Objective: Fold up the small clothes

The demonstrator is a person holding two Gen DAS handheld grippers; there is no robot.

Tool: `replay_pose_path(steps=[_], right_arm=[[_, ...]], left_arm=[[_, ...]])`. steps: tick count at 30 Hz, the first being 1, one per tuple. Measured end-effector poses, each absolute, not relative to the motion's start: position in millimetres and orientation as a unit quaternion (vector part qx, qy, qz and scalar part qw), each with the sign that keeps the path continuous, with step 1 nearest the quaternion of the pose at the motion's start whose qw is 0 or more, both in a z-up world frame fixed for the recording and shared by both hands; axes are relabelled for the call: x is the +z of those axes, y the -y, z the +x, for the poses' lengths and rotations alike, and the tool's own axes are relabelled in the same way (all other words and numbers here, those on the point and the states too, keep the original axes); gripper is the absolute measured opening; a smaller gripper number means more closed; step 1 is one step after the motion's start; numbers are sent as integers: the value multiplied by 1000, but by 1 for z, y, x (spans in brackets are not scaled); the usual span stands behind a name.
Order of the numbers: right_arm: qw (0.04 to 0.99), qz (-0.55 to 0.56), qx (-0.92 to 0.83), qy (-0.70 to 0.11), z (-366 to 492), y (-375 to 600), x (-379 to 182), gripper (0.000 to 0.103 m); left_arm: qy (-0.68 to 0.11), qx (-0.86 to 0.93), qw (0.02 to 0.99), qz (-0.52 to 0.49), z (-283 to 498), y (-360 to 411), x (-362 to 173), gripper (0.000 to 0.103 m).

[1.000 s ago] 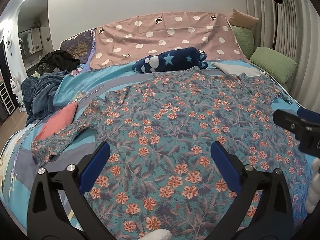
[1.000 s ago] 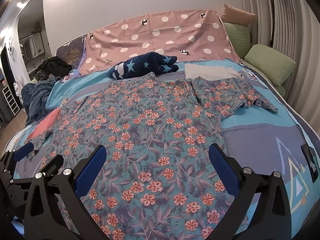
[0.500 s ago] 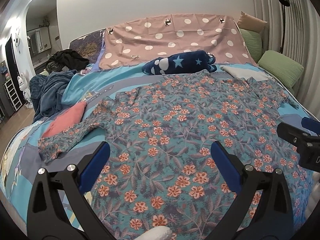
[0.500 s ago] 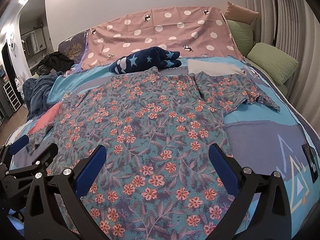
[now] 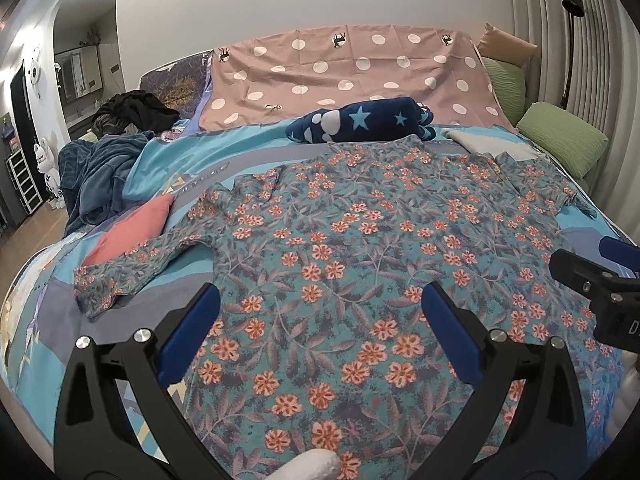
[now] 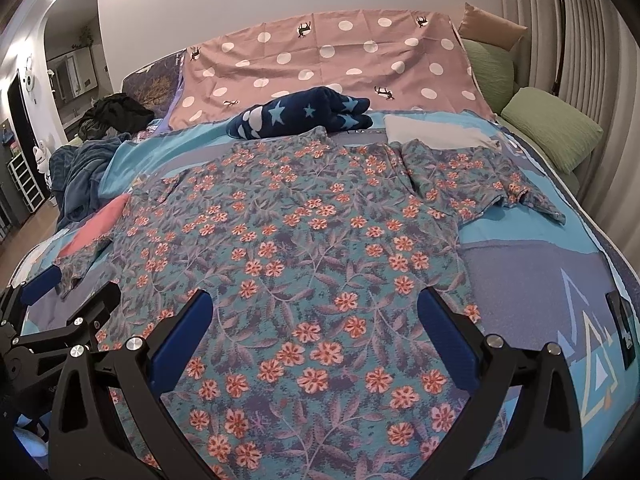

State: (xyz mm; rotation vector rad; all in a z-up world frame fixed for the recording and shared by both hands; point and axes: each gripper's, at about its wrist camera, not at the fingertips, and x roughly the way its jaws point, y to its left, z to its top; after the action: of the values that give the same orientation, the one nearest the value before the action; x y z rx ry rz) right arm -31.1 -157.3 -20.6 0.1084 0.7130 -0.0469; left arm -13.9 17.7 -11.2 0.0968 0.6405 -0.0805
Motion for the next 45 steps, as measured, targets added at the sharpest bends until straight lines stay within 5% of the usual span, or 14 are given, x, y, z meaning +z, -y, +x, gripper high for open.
replay_pose_path(steps=[32, 45], right_arm=[[929, 39, -17, -368, -25, 141, -30, 102], [926, 31, -15, -377, -18, 130, -34, 102]], left_arm=[[-340, -44, 939, 14, -8, -38, -25, 101], [-375, -87, 920, -73, 5, -73, -40, 101]])
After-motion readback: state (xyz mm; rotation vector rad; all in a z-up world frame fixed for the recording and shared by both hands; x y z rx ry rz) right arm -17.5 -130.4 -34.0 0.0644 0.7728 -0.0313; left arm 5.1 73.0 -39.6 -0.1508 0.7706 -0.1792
